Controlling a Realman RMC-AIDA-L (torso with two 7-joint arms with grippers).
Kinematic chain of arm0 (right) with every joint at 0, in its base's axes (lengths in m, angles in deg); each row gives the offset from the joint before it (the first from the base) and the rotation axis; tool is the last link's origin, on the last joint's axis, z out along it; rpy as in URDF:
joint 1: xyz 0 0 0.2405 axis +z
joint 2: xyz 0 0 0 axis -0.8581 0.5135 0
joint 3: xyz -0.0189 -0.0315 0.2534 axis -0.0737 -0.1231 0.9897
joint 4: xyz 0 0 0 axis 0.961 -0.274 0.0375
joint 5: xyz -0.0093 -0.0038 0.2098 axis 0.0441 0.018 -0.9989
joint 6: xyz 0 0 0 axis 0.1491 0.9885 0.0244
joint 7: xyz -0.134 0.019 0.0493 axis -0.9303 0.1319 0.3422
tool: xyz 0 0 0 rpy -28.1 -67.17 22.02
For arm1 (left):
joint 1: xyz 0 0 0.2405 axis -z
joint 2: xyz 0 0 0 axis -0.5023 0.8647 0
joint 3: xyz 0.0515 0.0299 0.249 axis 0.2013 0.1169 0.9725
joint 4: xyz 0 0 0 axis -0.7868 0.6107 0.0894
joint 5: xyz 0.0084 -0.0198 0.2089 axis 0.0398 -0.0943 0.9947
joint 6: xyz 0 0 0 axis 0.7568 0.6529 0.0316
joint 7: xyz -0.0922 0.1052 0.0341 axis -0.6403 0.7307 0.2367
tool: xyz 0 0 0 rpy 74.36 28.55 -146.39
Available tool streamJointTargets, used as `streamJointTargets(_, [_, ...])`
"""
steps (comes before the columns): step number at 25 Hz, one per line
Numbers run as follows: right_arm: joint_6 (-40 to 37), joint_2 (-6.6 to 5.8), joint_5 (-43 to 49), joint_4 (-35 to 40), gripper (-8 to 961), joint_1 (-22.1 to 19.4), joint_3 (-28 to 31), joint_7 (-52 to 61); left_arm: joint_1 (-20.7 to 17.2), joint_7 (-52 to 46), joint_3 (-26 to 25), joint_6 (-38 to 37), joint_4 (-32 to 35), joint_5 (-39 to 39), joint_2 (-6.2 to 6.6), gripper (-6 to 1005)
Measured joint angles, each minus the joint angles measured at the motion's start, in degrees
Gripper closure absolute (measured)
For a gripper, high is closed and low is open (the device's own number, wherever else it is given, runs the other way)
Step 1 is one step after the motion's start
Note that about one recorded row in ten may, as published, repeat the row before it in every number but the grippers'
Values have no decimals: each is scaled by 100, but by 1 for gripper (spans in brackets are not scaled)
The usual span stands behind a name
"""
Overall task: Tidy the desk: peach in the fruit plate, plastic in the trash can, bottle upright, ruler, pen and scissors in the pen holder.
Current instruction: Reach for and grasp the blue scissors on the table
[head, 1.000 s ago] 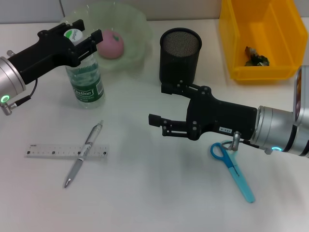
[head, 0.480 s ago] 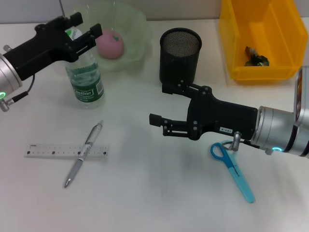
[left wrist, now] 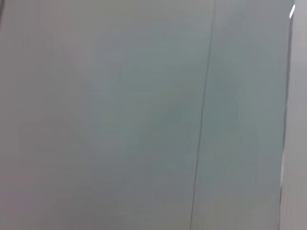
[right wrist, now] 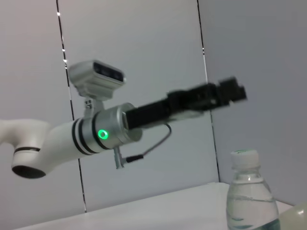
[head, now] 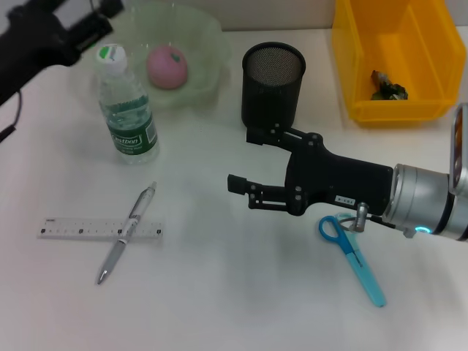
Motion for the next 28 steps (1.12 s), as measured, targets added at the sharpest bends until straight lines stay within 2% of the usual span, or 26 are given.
streamJointTargets(1, [-50,0,0,11,103,-55,0,-16,-119,128,12,-413,-20,-232,0,232])
streamJointTargets(3, [-81,0,0,14,103,-94,0,-57,-175,160,26,-671,-23,-278,2,221])
streamJointTargets(5, [-159,0,0,12,103,-196,3,-169,-255,170,85,-1014,-14,-273,19,216])
streamJointTargets(6, [-256,0,0,14,103,-330,8,-218,-335,157,146,-1341,64,-36,49,216])
streamJointTargets(7, [-256,0,0,14,103,-330,8,-218,-335,157,146,-1341,64,-36,49,217])
streamJointTargets(10, [-450,-11,0,33,103,-500,9,-222,-378,36,163,-1650,264,719,102,219])
streamJointTargets(11, [-616,-38,0,43,103,-612,9,-221,-353,-193,163,-1781,385,1387,132,219])
streamJointTargets(12, [-616,-38,0,43,103,-612,9,-221,-353,-193,163,-1781,385,1387,132,220])
streamJointTargets(16, [-902,-64,48,124,103,-861,6,-221,-186,-928,104,-1797,534,2623,174,222])
streamJointTargets(20, [-920,-69,60,253,103,-1003,1,-223,-70,-1286,95,-1750,598,3040,224,222])
streamJointTargets(21, [-910,-71,62,305,103,-1077,-11,-252,-45,-1579,91,-1640,800,3284,228,222])
streamJointTargets(23, [-905,-71,62,311,103,-1107,-24,-276,-43,-1704,91,-1598,887,3370,223,222])
streamJointTargets(24, [-906,-71,63,303,103,-1158,-33,-317,-31,-2007,90,-1470,1123,3696,190,222])
streamJointTargets(28, [-923,-67,63,291,103,-1291,-19,-406,1,-2138,91,-1409,1214,3943,157,222])
